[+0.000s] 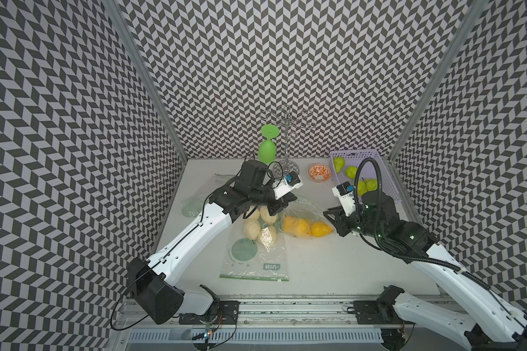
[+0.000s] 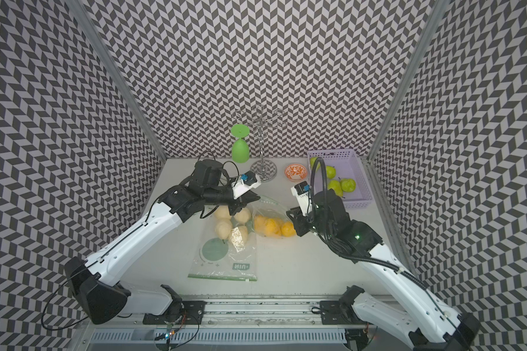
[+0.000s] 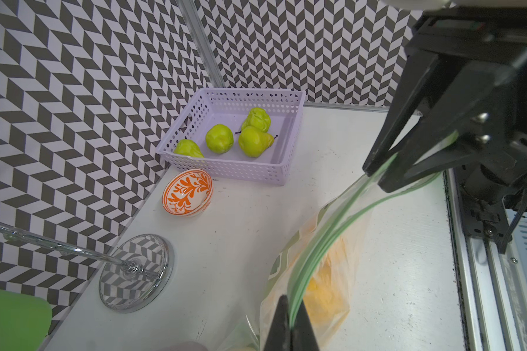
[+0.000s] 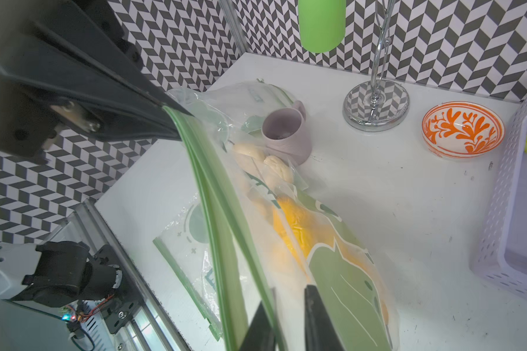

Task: Open the zip-top bag and take out the pear
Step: Open the zipper of the food storage bag at the center of the board.

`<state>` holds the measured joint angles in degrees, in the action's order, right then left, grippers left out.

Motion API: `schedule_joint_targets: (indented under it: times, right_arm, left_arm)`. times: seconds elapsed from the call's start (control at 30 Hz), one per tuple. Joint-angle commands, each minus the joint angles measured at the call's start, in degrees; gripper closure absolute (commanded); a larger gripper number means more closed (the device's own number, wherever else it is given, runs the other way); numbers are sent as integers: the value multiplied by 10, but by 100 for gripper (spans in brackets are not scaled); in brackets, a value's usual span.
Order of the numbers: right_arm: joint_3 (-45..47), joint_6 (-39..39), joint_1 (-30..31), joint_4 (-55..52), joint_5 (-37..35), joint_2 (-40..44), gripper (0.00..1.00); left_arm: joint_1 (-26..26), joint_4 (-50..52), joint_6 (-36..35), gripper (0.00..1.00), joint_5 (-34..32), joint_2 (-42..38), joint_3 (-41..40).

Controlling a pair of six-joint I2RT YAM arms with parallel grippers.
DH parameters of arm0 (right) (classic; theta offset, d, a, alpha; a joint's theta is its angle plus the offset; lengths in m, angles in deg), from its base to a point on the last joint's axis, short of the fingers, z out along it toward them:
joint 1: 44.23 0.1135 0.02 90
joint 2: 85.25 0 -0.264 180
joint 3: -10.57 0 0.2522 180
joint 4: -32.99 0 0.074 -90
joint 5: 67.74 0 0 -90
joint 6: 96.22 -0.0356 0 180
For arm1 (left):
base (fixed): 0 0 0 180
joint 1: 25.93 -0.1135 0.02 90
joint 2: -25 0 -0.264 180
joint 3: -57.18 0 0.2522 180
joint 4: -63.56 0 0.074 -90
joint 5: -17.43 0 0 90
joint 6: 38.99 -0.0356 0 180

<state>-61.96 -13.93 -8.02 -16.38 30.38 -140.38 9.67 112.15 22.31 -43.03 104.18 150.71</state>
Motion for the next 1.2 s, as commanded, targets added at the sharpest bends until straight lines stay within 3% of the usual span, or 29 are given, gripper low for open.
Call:
schedule_joint_targets:
  times: [0.0,0.03,0.07,0.13,0.23,0.4,0.47,0.57,0.67,0.87,1.17]
  right_arm:
    - [-4,7,-3,28,-1,-13,95]
    - [-6,0,-3,37,5,-14,99]
    - [-7,-12,-3,46,7,-14,100]
    - [-6,-32,-3,62,19,-15,100]
    - [-7,-46,-3,71,43,-22,100]
    - [2,-56,-3,84,54,-21,100]
    - [4,-54,-3,85,58,-19,100]
    - [9,-55,-2,91,64,-16,100]
    - [14,-58,-2,98,72,-15,100]
    - [36,-65,-1,113,85,0,100]
    - [62,-70,-1,122,91,19,100]
  left_arm:
    - [3,2,-7,98,27,-8,5]
    - [2,-3,4,89,23,-9,11]
    - [2,-9,28,72,9,-10,25]
    - [-3,-20,85,52,10,-16,61]
    - [1,-88,222,40,76,-57,54]
    - [2,-210,473,38,118,-150,-76]
    - [8,-264,571,42,145,-179,-144]
    - [37,-361,696,42,122,-207,-238]
    - [61,-423,774,43,82,-201,-278]
    - [98,-458,844,46,-5,-165,-273]
    - [106,-444,842,54,-22,-115,-264]
